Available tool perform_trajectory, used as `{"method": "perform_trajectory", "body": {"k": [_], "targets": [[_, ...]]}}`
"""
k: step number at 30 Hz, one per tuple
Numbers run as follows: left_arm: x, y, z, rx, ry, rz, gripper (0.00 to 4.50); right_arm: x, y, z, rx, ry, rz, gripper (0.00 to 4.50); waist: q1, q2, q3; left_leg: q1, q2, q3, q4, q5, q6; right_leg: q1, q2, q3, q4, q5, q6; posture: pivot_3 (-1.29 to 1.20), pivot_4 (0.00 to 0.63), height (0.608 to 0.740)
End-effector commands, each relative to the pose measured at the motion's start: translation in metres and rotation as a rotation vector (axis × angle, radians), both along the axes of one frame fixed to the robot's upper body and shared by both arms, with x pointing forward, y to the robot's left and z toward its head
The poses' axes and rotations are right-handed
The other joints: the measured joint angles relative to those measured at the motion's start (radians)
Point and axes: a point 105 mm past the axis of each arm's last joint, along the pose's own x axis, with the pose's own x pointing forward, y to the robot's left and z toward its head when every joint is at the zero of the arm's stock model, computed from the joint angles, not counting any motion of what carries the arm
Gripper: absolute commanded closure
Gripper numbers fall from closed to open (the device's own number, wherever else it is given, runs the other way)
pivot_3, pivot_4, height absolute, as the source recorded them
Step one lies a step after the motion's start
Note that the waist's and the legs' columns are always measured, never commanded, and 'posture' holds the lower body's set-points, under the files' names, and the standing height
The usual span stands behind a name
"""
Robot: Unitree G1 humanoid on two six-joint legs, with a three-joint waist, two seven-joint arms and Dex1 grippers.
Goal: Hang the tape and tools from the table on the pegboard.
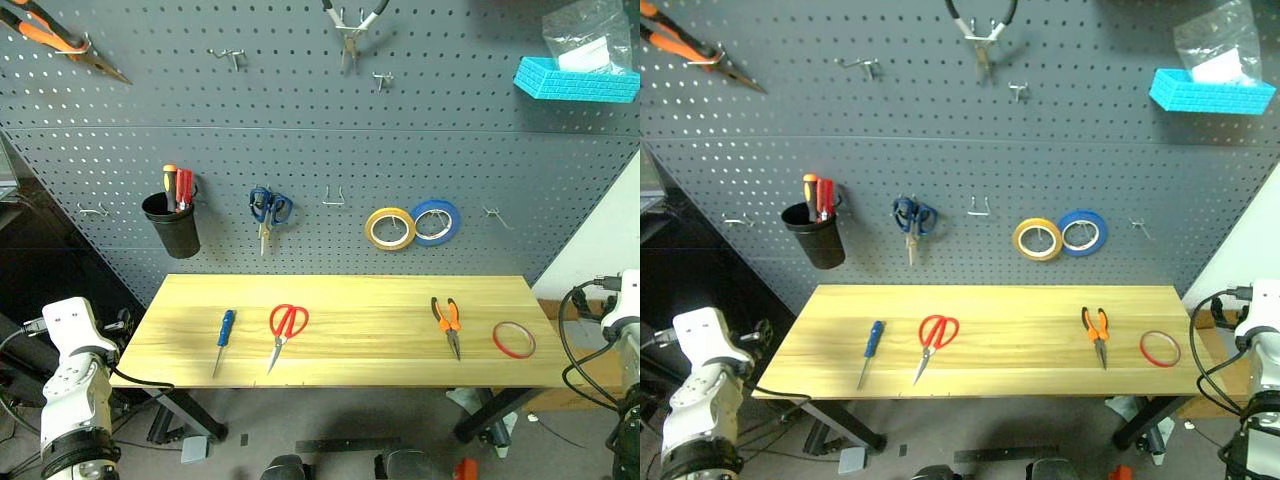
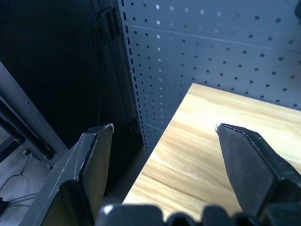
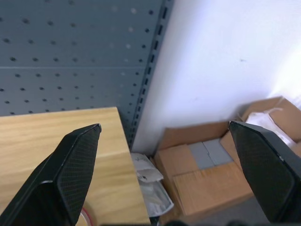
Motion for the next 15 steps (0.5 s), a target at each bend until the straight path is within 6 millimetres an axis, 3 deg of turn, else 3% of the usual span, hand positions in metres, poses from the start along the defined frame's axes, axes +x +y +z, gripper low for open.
{"method": "perform_trajectory", "body": {"k": [1,11,15], "targets": [[0.004,0.003,0.018,0.078,-0.043,-0.022,0.75,0.007,-0.006,0.024,-0.025,-0.082,-0.004,0.0,0.0,0.0,0.0,0.0,0.0,0.001,0.0,0.0,0.0,0.0,0.0,0.001,0.0,0.0,0.0,-0.03,0.0,0.74],[0.003,-0.004,0.013,0.046,-0.009,-0.034,0.75,0.011,0.01,0.016,-0.043,-0.042,0.091,0.0,0.0,-0.001,0.0,0.004,0.001,0.007,-0.002,-0.001,0.001,0.0,0.002,0.01,0.0,0.0,0.001,-0.03,0.0,0.74],[0.01,-0.024,0.018,0.016,-0.006,-0.094,0.75,0.013,0.028,0.007,-0.014,-0.014,0.174,0.0,0.0,-0.003,0.003,0.004,0.002,0.007,-0.002,-0.001,0.001,0.0,0.003,0.011,0.0,0.0,0.001,-0.04,0.046,0.74]]}}
